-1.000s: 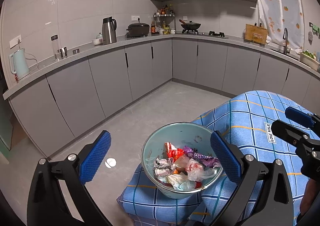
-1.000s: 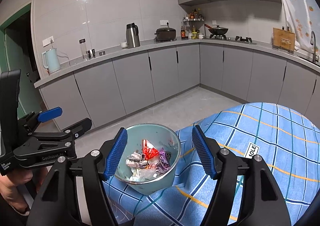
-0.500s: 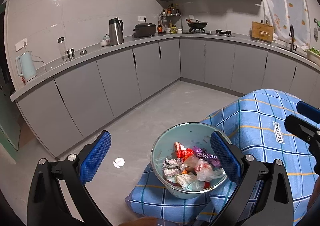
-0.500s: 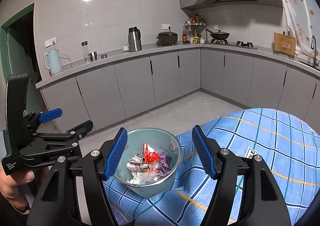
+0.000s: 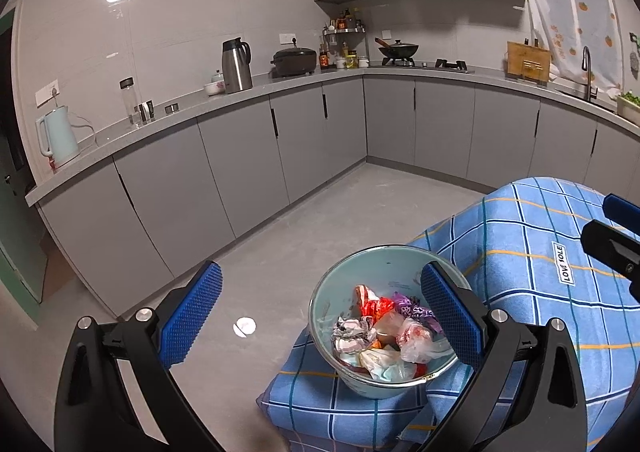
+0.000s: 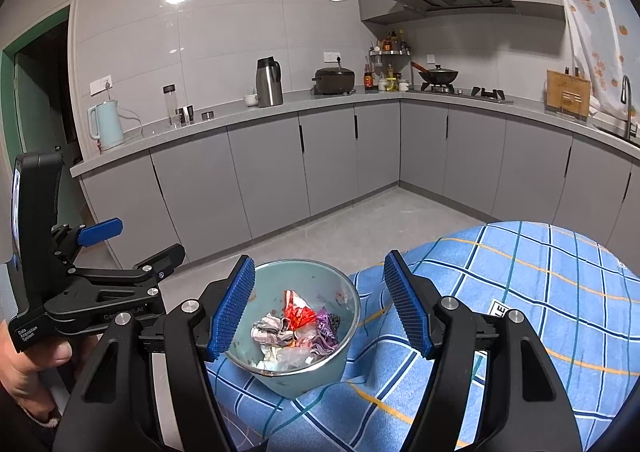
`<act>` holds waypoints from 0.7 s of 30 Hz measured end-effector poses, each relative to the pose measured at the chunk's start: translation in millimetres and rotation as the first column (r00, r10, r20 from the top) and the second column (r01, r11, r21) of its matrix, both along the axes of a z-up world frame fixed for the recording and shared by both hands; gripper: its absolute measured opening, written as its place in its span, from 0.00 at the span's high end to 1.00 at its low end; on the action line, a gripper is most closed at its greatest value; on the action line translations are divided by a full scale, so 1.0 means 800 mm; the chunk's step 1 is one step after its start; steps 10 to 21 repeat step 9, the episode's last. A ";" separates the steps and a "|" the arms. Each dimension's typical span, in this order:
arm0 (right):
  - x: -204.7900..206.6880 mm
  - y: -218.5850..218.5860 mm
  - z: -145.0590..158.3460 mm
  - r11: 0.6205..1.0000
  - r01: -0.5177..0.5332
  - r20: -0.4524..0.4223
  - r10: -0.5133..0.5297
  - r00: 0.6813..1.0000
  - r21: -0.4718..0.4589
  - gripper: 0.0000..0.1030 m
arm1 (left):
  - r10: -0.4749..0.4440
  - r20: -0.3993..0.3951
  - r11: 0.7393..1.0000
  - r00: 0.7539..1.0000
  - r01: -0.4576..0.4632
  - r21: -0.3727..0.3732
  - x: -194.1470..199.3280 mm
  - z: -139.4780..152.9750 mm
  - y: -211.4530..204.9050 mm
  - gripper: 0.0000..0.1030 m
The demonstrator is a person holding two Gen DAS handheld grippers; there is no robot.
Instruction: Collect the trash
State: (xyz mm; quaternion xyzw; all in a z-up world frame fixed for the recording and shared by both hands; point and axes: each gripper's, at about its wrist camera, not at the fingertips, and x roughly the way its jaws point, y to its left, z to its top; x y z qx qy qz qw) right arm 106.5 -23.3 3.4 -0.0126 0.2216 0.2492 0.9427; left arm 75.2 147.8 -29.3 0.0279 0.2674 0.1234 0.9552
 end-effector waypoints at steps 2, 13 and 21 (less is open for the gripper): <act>-0.001 0.000 -0.001 1.000 0.001 -0.001 -0.001 1.000 -0.001 0.35 | -0.002 0.001 1.000 1.000 0.002 0.001 0.000 0.000 -0.001 0.05; 0.000 0.000 0.000 1.000 0.006 -0.001 -0.006 1.000 0.000 0.31 | -0.002 -0.008 1.000 1.000 0.002 -0.022 0.001 0.001 0.005 0.05; 0.000 0.000 0.000 1.000 0.006 -0.001 -0.006 1.000 0.000 0.31 | -0.002 -0.008 1.000 1.000 0.002 -0.022 0.001 0.001 0.005 0.05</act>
